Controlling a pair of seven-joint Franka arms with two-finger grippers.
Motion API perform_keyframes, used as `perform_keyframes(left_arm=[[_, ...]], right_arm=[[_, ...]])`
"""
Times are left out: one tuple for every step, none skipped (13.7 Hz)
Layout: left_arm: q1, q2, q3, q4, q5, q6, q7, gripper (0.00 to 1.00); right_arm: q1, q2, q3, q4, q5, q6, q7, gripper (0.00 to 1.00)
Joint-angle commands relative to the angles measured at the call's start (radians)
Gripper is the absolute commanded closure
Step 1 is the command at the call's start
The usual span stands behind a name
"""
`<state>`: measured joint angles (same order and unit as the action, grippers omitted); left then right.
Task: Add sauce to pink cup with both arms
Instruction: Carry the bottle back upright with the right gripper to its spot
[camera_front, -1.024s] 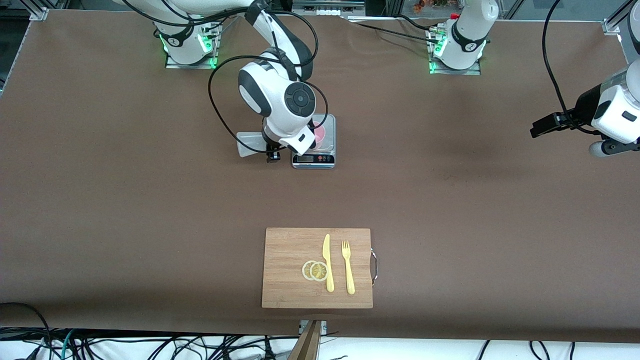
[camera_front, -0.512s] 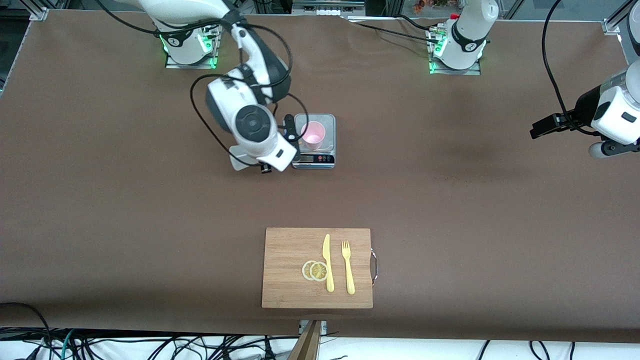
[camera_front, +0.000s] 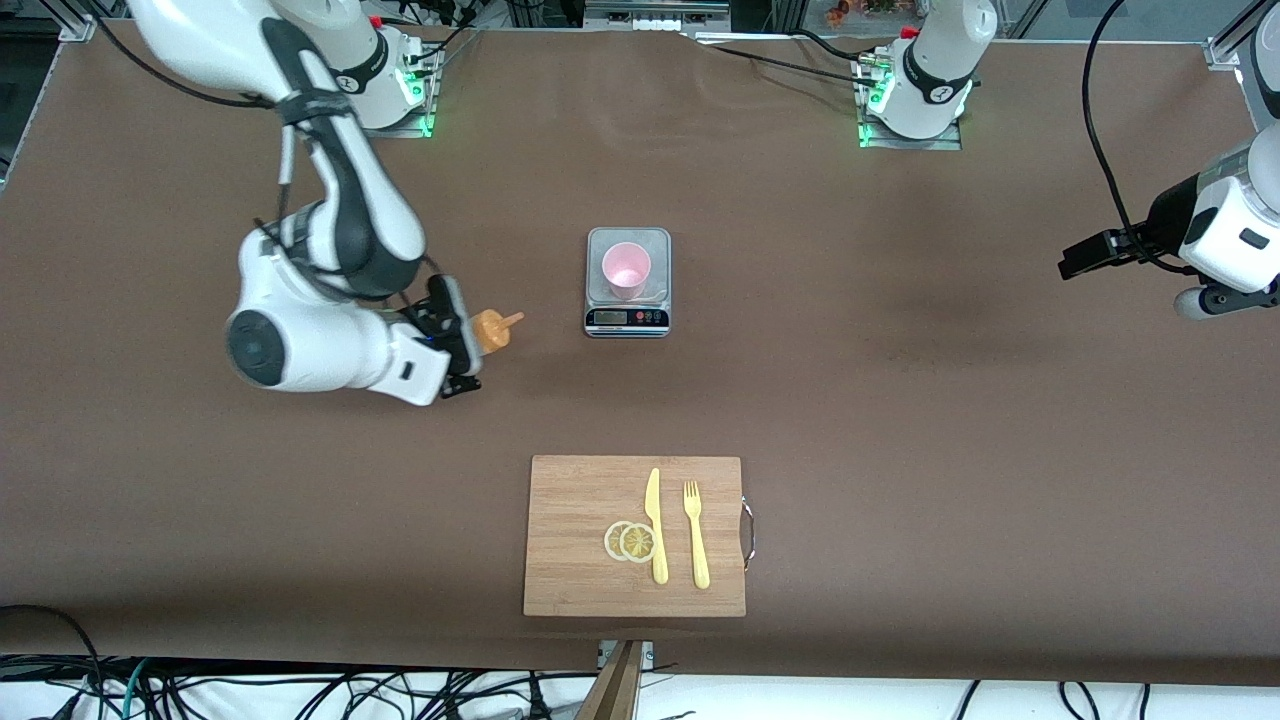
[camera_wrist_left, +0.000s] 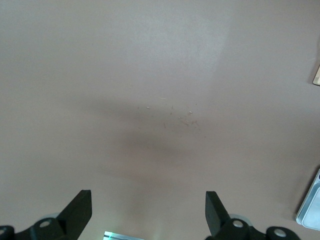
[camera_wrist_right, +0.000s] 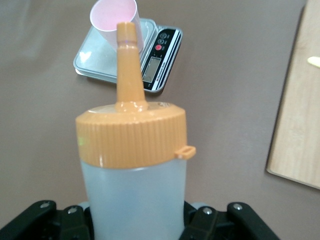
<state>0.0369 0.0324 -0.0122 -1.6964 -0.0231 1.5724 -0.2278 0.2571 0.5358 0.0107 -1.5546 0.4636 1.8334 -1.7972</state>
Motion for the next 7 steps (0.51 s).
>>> perform_keyframes(left_arm=[[0.001, -0.002, 0.001, -0.002, -0.02, 0.009, 0.021, 0.0], [0.0, -0.002, 0.001, -0.002, -0.02, 0.009, 0.021, 0.0], [0.001, -0.002, 0.001, -0.002, -0.02, 0.009, 0.021, 0.0], [0.0, -0.002, 0.001, 0.0, -0.02, 0.009, 0.021, 0.0], [0.0, -0.002, 0.001, 0.0, -0.02, 0.009, 0.021, 0.0], [0.0, -0.002, 0.001, 0.0, -0.02, 0.009, 0.021, 0.0], [0.0, -0.003, 0.001, 0.0, -0.02, 0.009, 0.021, 0.0]], right_arm=[[-0.102, -0.002, 0.017, -0.05, 0.162, -0.038, -0.189, 1.0], [-0.142, 0.01, 0.017, -0.059, 0.217, -0.058, -0.256, 1.0], [-0.183, 0.022, 0.017, -0.064, 0.263, -0.095, -0.315, 1.0], [-0.221, 0.036, 0.017, -0.064, 0.292, -0.136, -0.353, 1.0], [-0.255, 0.055, 0.017, -0.064, 0.315, -0.167, -0.393, 1.0], [-0.284, 0.072, 0.017, -0.067, 0.34, -0.199, -0.434, 1.0], [-0.311, 0.088, 0.017, -0.076, 0.361, -0.232, -0.471, 1.0]])
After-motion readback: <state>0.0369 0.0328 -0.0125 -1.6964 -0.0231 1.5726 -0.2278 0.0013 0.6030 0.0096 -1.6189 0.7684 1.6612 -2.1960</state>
